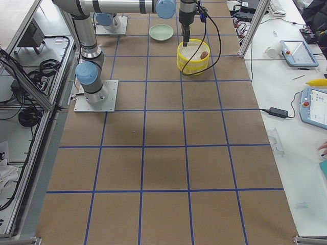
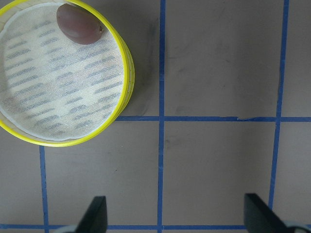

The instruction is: Place buns in different layers of steamer

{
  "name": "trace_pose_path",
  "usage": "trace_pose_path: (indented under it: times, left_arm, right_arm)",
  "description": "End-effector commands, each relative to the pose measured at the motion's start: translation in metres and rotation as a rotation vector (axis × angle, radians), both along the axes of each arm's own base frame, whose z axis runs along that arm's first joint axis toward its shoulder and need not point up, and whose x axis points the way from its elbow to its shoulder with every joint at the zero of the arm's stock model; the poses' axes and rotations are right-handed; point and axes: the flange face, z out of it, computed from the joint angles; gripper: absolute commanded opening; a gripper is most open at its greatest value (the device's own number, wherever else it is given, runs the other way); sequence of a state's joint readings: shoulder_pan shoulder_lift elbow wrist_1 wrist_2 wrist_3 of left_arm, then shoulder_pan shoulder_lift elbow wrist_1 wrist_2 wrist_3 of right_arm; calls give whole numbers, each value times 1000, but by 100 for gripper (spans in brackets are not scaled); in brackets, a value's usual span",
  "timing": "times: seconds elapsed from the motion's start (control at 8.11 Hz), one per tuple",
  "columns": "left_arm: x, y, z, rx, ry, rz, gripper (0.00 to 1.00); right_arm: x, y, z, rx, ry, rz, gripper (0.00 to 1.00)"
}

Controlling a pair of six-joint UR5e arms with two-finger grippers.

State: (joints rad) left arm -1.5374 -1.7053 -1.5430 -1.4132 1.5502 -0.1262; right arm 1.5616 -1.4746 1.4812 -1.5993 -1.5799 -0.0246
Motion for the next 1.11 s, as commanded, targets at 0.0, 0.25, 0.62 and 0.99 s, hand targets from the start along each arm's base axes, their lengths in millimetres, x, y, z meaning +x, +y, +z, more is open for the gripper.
trace_pose_path:
  times: [0.0, 0.25, 0.62, 0.99]
  left_arm:
    - [15, 7, -4, 60, -81, 3, 100]
    - [15, 19, 6, 71, -126, -8, 100]
    - [-3, 23, 1, 74, 18, -17, 100]
    - [4, 23, -3, 84, 15, -5, 100]
  right_arm:
    - [0, 0, 0, -1, 0, 1, 100]
    - [0, 0, 1, -3, 0, 0, 100]
    - [0, 0, -1, 0, -1, 0, 100]
    - [0, 0, 0, -3, -1, 0, 100]
